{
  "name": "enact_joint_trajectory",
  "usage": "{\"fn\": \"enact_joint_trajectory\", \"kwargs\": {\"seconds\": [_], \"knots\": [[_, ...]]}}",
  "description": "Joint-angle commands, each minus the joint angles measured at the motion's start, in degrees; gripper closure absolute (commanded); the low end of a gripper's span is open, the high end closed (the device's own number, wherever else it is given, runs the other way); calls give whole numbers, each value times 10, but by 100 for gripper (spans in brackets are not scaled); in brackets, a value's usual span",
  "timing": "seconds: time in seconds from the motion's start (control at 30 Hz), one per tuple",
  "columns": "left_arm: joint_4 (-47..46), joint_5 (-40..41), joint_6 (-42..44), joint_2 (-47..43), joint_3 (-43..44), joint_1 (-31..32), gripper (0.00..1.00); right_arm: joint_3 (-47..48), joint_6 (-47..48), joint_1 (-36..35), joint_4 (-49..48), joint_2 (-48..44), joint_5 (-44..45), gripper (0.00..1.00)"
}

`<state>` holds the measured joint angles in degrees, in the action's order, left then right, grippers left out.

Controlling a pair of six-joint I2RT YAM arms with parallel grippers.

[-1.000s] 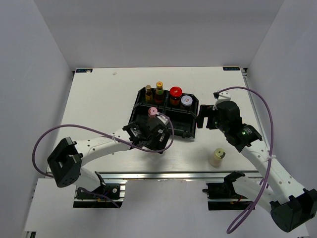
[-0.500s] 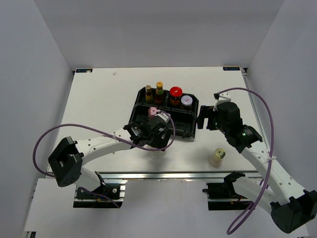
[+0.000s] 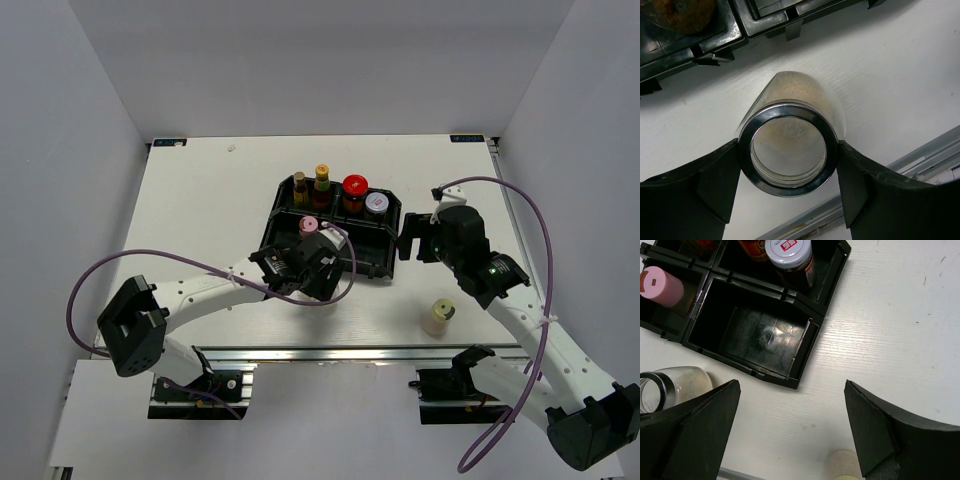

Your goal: Organize the condiment bottles

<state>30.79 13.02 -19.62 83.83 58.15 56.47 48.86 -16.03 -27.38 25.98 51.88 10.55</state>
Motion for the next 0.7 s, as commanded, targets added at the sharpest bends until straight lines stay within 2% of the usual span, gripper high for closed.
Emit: {"fn": "enact_joint_trajectory", "kwargs": {"seconds": [0.0, 0.03, 0.07, 0.2, 0.47, 0.67], "knots": [[0, -13, 10, -4, 21, 2, 52, -1, 7, 0, -16, -1, 7, 11], [1, -14, 12, -5, 23, 2, 58, -1, 7, 1, -16, -1, 7, 11], [2, -15, 14, -7, 28, 2, 70, 0, 7, 1, -16, -1, 7, 10], [5, -34, 37, -20, 37, 3, 100, 0, 7, 0, -17, -1, 5, 11], [-29, -126, 128, -54, 69, 7, 100, 5, 10, 0, -15, -7, 2, 11], [-13, -118, 142, -67, 111, 10, 100, -1, 11, 0, -19, -27, 2, 11]]}}
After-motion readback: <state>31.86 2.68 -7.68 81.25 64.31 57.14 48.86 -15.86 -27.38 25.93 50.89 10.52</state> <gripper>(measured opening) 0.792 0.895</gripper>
